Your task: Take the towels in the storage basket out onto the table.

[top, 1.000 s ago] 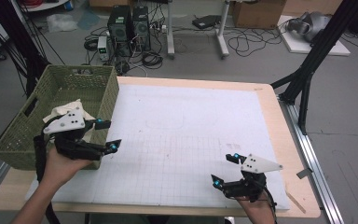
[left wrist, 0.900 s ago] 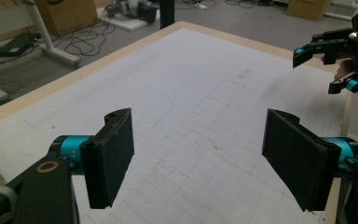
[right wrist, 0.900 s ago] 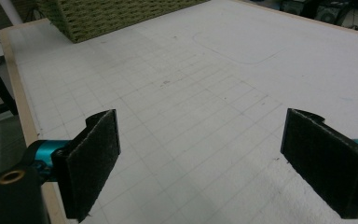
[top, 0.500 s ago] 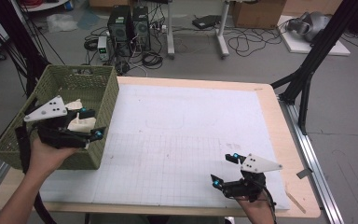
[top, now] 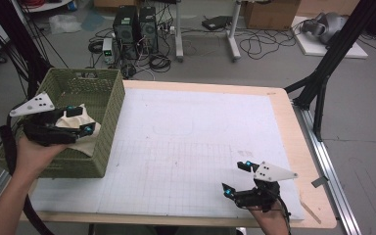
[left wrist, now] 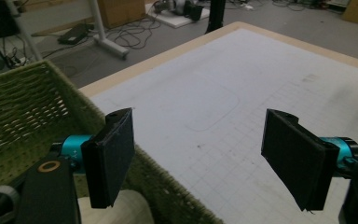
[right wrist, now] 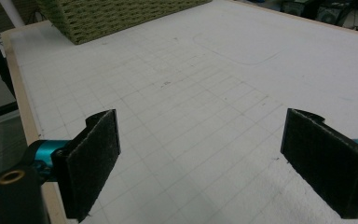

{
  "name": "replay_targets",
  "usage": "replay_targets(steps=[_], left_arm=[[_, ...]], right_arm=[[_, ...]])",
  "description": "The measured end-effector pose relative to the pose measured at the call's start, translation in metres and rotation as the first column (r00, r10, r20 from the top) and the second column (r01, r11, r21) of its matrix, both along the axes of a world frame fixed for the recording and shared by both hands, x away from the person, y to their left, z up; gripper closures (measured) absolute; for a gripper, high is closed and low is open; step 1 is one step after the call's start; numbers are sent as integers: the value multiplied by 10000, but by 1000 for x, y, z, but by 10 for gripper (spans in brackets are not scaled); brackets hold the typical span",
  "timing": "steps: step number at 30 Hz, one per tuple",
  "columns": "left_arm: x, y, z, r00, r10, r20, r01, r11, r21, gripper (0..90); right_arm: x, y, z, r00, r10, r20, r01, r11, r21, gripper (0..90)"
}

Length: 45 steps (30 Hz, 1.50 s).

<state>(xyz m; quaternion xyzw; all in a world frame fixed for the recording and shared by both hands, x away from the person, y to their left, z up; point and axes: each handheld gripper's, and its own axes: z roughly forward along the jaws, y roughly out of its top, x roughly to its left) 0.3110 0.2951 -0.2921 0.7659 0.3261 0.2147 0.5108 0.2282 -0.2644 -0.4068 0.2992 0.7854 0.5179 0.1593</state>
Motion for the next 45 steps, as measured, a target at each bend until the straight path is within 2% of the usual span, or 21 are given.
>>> replay_targets(steps=[8, 12, 16, 23, 26, 32, 45], left_arm=[[9, 18, -7, 9975, 694, -151, -691, 9975, 157, 252], [16, 24, -13, 9950, 967, -265, -953, 9942, 504, 252], [21, 28, -16, 9940, 1066, -255, -1051, 9931, 520, 251], [30, 36, -22, 9916, 1251, -339, -1217, 9885, 898, 248], [32, 39, -27, 9925, 1153, -400, -1105, 9882, 1064, 259], [34, 46, -38, 9911, 1264, -424, -1178, 9791, 1659, 257], [40, 62, -46, 9766, 1962, -886, -1730, 9603, 2189, 249]], right_arm=[[0, 1, -1, 10000, 43, -32, -43, 10000, -8, 110], [0, 1, -1, 10000, 33, -27, -33, 10000, -2, 110], [1, 1, -2, 10000, 51, -78, -51, 10000, -29, 110], [2, 1, -2, 10000, 41, -51, -41, 10000, 22, 110], [1, 0, -2, 10000, 54, -65, -54, 10000, 40, 110], [1, 1, -2, 9999, 84, -117, -84, 10000, -5, 110], [2, 1, -3, 9998, 44, -174, -43, 10000, 74, 110]])
